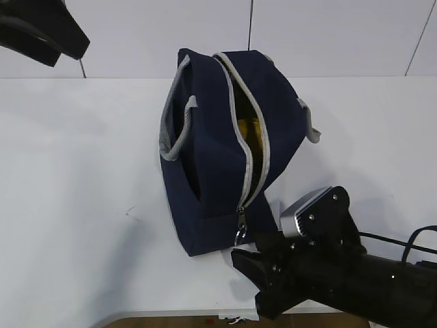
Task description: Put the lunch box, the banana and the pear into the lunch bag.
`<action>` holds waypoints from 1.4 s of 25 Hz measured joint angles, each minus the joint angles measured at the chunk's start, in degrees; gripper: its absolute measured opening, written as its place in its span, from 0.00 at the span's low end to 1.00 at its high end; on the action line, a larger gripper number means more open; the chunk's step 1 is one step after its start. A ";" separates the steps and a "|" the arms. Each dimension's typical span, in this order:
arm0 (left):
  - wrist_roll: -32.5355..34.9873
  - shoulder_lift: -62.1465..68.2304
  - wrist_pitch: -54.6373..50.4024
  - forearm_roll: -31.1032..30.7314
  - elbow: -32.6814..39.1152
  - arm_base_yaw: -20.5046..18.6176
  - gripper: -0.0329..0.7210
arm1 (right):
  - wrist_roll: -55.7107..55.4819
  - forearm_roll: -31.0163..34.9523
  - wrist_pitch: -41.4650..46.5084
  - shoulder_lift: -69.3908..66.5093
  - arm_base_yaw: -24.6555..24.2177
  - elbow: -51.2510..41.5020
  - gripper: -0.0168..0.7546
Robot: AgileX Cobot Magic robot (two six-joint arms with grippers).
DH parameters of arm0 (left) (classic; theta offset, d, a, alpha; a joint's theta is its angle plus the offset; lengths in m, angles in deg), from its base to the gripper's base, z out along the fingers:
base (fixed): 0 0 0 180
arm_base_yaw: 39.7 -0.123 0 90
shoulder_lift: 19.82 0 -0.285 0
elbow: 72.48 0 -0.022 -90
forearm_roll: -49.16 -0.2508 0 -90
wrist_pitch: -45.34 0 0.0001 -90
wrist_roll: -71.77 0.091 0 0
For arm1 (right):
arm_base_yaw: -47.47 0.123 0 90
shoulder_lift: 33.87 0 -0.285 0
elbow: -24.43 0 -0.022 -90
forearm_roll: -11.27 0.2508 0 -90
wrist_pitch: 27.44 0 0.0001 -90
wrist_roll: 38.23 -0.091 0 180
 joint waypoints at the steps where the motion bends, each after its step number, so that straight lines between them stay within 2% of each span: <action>1: 0.00 0.00 0.00 0.00 0.00 0.00 0.55 | 0.00 0.03 -0.11 0.00 0.00 0.00 0.55; 5: 0.00 0.00 0.00 0.00 0.00 0.00 0.55 | 0.00 0.13 -0.82 0.00 0.00 0.00 0.59; 14: 0.00 0.00 0.00 0.54 0.00 0.00 0.55 | 0.98 0.02 -2.82 0.00 0.00 0.92 0.60; 26: 0.00 0.00 0.00 0.64 0.00 0.00 0.55 | 1.01 -7.63 -2.95 0.00 0.00 2.52 0.61; 35: -0.02 0.00 0.00 0.77 0.00 0.00 0.55 | 1.10 -4.98 -1.93 0.00 0.00 2.52 0.61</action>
